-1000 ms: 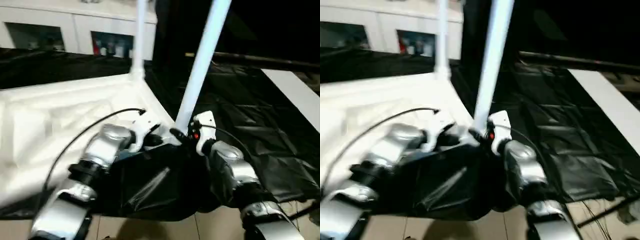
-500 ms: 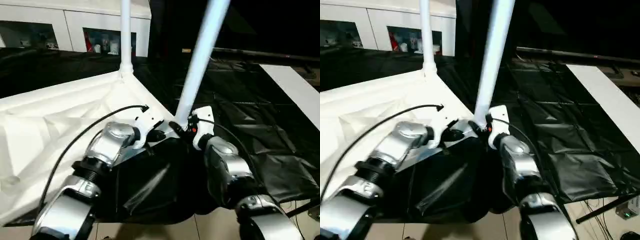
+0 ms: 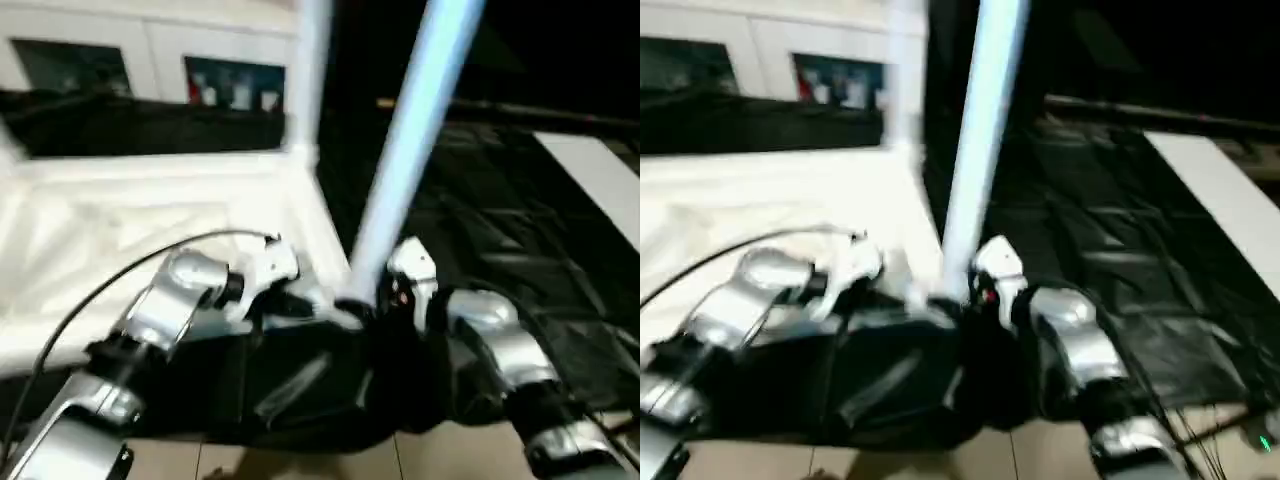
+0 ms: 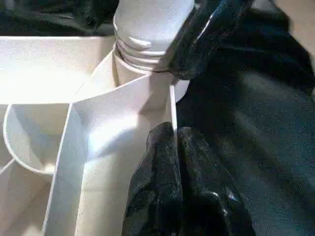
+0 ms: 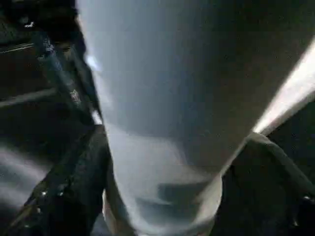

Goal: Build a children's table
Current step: Rotate leg to tighten

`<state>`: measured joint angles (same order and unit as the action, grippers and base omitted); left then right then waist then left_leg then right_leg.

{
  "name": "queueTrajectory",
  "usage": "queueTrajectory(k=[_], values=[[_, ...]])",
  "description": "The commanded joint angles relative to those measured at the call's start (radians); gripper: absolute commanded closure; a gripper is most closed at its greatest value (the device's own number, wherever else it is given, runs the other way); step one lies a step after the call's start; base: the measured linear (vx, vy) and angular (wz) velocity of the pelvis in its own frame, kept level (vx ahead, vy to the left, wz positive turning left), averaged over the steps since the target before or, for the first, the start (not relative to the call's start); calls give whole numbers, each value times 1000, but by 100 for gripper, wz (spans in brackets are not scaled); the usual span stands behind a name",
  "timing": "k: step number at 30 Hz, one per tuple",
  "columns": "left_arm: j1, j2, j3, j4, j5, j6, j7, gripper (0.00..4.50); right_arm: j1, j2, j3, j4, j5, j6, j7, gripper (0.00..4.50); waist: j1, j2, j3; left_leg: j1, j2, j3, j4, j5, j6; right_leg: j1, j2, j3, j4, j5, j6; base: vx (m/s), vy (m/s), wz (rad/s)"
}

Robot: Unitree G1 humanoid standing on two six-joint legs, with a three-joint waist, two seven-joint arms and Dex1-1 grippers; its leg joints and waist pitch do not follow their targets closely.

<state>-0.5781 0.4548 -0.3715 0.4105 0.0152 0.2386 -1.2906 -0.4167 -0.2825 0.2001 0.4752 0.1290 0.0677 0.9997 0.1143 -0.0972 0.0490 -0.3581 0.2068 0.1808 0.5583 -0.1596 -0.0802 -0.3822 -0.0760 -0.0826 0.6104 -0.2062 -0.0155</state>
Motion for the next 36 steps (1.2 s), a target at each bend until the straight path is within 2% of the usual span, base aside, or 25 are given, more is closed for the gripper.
queueTrajectory(k=[1,3,5,13,14,17,19,22,23,27,29,32,36], values=[[24,-16,-75,-35,2,4,-80,450,9,-38,11,-46,-2,31,32,73,-8,13,-49,17,40,-9,-67,-262,0,31,-72,58,-75,-205,-175,0,0,0],[26,-15,-74,-40,-2,6,-84,450,13,-43,19,-55,-7,36,46,73,-7,11,-49,15,40,-8,-66,-255,-2,32,-76,60,-75,-209,-172,0,0,0],[29,-12,-73,-49,-6,6,-90,450,19,-49,32,-63,-17,37,66,73,-7,4,-50,13,38,-7,-63,-243,2,33,-75,59,-76,-217,-166,0,0,0],[36,-6,-69,-71,-14,15,-88,450,15,-49,36,-63,-15,53,59,73,-6,5,-52,13,37,-7,-61,-216,5,33,-74,58,-72,-191,-170,0,0,0],[37,-7,-68,-72,-13,16,-86,450,14,-48,35,-63,-14,55,58,99,-7,3,-52,13,37,-7,-60,-213,6,34,-74,58,-71,-190,-170,0,0,0],[37,-8,-66,-72,-12,16,-83,450,14,-46,35,-63,-14,58,57,113,-7,2,-52,12,36,-6,-59,-209,9,35,-74,58,-71,-189,-169,0,0,0],[39,-11,-61,-73,-10,16,-77,450,13,-38,31,-59,-12,62,51,145,-8,3,-51,12,36,-7,-60,-217,7,34,-74,58,-73,-205,-166,0,0,0],[41,-11,-59,-73,-11,19,-76,450,11,-27,21,-50,-6,64,39,153,-8,3,-51,12,37,-8,-60,-224,3,34,-75,58,-74,-217,-162,0,0,0],[41,-11,-59,-73,-11,19,-76,450,11,-27,21,-50,-6,64,39,171,-9,3,-51,13,37,-8,-60,-226,2,33,-74,58,-73,-217,-162,0,0,0],[45,-13,-56,-75,-15,26,-72,450,8,-4,-5,-27,9,66,2,177,-10,4,-51,12,37,-8,-60,-230,-1,33,-75,58,-73,-220,-164,0,0,0],[46,-27,-46,-69,-16,44,-45,450,-3,26,-45,13,28,72,-61,178,-15,4,-50,12,37,-10,-61,-253,-10,30,-76,58,-75,-249,-163,0,0,0],[44,-39,-38,-59,-13,55,-20,450,-10,40,-62,34,32,74,-97,178,-22,4,-48,12,37,-14,-63,-289,-24,29,-77,56,-80,-307,-152,0,0,0],[16,-104,1,5,-1,75,105,450,-32,85,-104,102,28,78,-228,178,-32,5,-48,14,36,-15,-63,-312,-40,24,-77,57,-82,-328,-152,0,0,0]])
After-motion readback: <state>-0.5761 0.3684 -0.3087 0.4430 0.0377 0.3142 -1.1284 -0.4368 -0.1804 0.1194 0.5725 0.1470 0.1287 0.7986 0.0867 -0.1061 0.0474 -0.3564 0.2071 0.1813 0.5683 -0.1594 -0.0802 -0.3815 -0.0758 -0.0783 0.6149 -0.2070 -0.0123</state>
